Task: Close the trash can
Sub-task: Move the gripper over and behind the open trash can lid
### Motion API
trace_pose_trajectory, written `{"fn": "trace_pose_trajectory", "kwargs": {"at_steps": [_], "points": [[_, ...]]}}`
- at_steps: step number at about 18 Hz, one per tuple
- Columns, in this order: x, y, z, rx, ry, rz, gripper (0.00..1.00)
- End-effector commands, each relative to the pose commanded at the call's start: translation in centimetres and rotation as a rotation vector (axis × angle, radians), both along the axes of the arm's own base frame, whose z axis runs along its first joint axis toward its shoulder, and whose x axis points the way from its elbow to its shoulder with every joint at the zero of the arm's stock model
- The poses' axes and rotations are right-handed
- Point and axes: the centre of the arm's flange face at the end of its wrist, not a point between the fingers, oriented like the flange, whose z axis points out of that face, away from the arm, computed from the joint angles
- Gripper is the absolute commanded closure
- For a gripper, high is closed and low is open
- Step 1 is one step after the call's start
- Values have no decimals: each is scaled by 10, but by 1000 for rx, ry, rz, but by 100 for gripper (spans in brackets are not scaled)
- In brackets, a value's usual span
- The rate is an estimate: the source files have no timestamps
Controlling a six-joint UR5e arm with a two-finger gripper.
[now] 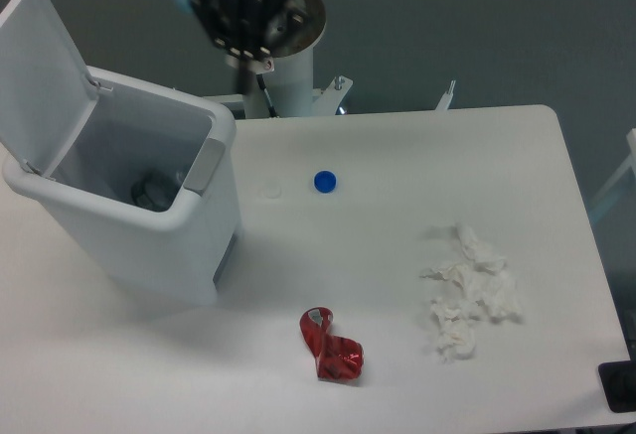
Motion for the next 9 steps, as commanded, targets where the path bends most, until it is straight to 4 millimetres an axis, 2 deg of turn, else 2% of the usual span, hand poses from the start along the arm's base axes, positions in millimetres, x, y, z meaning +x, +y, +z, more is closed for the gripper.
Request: {"fn": "trace_pose_trajectory", "kwargs": {"at_steps": [6, 9], "points": [[65, -10, 38, 133, -27, -155, 100], [84, -1, 38, 147, -50, -227, 100]]}}
